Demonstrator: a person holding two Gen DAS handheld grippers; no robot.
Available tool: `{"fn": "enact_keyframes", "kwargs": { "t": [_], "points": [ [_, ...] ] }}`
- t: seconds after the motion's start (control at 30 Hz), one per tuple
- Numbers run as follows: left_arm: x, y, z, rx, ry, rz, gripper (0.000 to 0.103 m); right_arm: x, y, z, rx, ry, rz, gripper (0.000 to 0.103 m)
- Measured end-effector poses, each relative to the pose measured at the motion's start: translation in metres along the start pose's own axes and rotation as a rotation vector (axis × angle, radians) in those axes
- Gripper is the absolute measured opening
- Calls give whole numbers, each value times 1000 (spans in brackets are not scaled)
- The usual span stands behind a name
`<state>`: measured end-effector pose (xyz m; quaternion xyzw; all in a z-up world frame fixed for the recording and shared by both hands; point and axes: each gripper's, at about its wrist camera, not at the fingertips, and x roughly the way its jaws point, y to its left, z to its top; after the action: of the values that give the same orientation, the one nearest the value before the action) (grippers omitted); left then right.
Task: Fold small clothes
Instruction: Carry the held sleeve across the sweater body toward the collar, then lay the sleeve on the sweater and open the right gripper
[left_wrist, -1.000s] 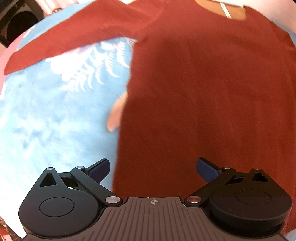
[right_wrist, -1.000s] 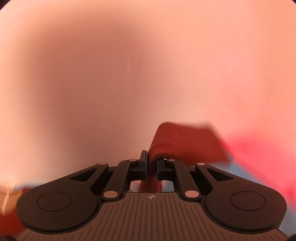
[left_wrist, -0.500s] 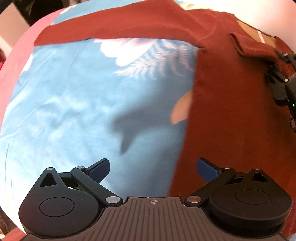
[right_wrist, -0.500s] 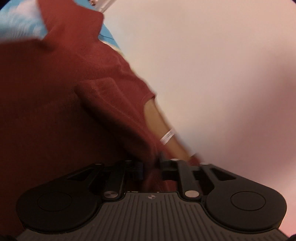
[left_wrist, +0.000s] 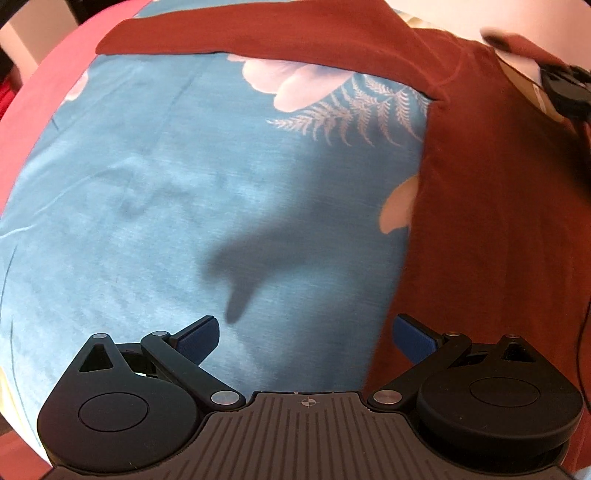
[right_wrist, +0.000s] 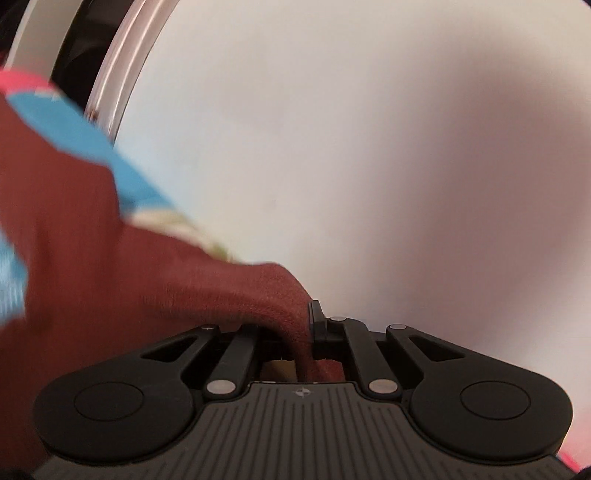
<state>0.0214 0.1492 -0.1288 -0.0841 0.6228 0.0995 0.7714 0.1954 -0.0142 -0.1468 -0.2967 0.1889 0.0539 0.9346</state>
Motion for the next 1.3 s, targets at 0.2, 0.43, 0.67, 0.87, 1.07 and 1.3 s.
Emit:
{"fn": "enact_keyframes", "kwargs": {
  "t": [0.2, 0.43, 0.67, 0.87, 1.07, 1.3],
  "points": [
    [-14, 1, 1, 5, -29, 16, 103, 12, 47, -8, -139, 121, 197, 40],
    [-19, -35, 37, 126, -119, 19, 103, -33, -37, -39, 109, 138, 204, 76],
    [-20, -113, 98, 285, -251, -8, 103, -48, -181, -112, 578, 270, 21, 75],
    [6, -169, 142, 336, -271, 7, 103, -15, -246, -174, 980, 392, 50, 72],
    [52, -205, 167, 346, -211, 57, 103, 16, -248, -192, 1078, 415, 135, 68],
    [58, -203, 161, 362, -225, 36, 103, 8, -265, -192, 1073, 325, 175, 12]
  ]
}}
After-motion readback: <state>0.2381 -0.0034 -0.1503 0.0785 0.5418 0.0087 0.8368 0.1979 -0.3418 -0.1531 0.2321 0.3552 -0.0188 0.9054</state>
